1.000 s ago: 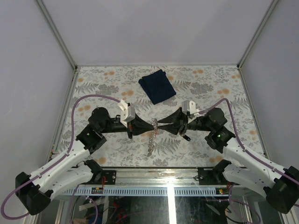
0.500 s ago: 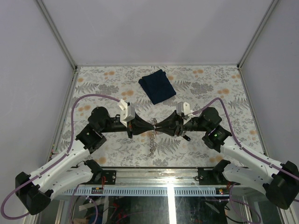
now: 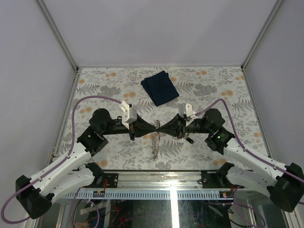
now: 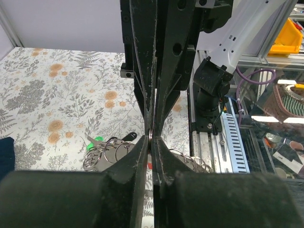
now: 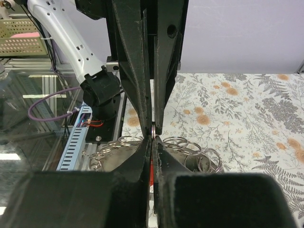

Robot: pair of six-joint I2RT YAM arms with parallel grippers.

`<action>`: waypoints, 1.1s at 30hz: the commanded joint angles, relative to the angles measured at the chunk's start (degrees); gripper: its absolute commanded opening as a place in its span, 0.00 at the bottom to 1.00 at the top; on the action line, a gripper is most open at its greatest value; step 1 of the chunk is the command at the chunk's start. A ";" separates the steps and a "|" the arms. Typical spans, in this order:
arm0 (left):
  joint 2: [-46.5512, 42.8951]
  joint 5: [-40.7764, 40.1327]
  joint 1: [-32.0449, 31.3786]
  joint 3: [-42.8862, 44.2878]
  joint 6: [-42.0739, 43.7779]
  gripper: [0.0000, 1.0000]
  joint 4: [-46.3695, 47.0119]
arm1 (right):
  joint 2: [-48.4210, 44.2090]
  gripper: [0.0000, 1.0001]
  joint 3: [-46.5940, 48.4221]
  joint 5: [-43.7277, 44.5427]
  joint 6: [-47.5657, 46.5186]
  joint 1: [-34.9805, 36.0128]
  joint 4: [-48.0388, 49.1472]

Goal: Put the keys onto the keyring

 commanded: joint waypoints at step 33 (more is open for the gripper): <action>-13.18 -10.55 0.33 0.81 22.21 0.61 -7.80 | -2.46 0.00 15.80 -2.23 -11.43 0.69 -15.92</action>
